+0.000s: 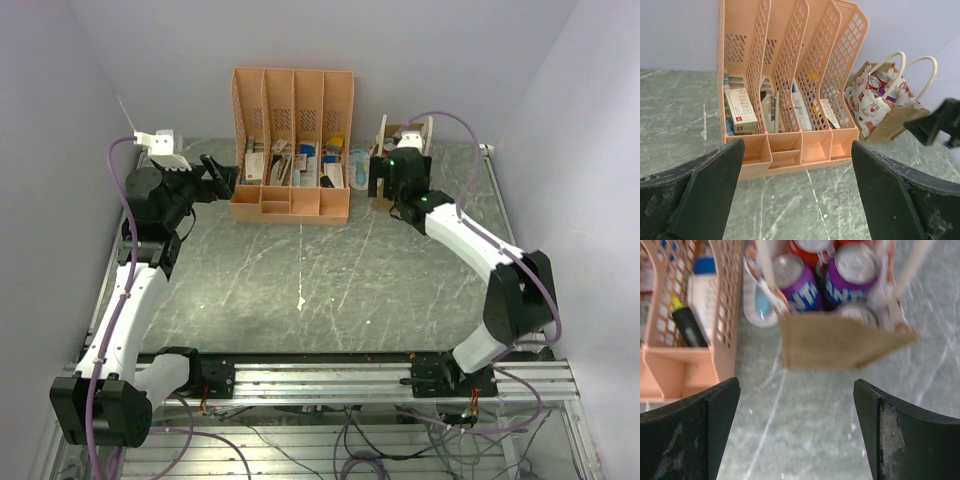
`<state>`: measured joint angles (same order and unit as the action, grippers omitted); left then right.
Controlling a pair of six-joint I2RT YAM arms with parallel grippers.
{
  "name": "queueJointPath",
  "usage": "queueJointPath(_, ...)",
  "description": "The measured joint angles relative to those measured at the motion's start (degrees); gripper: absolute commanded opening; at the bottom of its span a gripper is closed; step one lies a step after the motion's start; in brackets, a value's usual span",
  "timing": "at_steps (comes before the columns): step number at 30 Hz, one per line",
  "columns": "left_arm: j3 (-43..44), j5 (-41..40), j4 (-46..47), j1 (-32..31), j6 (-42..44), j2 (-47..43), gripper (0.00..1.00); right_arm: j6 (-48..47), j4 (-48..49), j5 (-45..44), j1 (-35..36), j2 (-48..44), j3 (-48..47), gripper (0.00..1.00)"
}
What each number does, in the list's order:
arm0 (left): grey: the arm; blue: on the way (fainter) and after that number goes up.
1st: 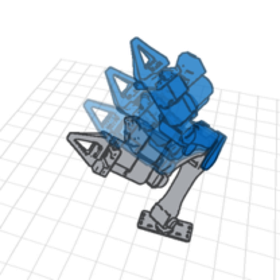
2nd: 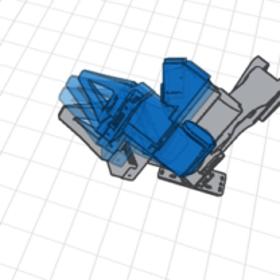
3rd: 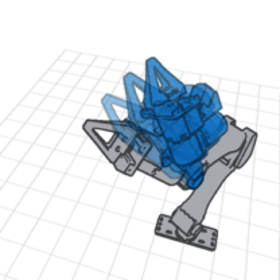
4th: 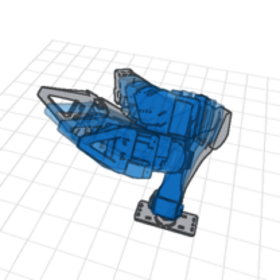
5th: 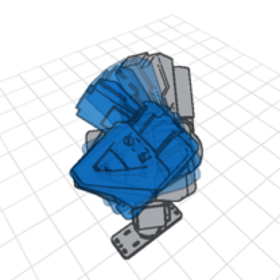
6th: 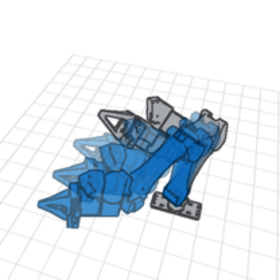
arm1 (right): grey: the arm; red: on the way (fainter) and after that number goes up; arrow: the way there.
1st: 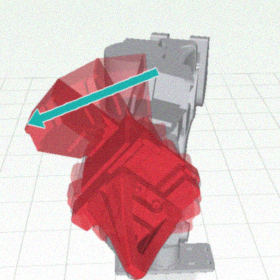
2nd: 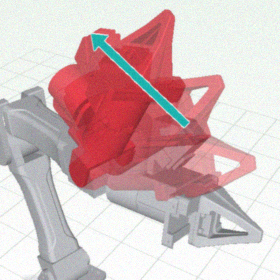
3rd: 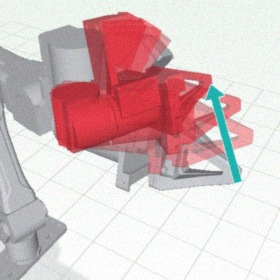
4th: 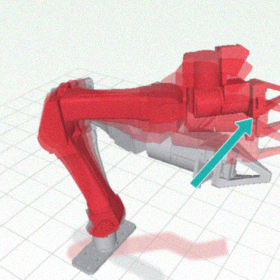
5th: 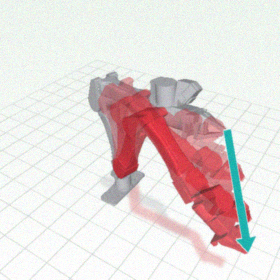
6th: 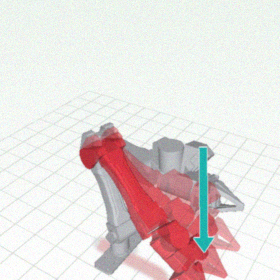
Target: Take the beverage out of the canvas bag
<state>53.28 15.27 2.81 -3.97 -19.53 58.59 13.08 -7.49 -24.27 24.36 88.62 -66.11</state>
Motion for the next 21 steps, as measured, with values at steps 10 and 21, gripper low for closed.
queueJointPath(10, -0.13, 1.53, 2.16, 0.00, 0.96, 0.22, 0.98, -7.10, 1.31, 1.22, -0.79, 18.60, -20.39, 0.73)
queueJointPath(21, -0.22, 1.55, 2.84, -0.02, 1.36, 0.68, 0.98, -11.19, -3.52, 0.52, -3.45, 28.37, -27.80, 0.37)
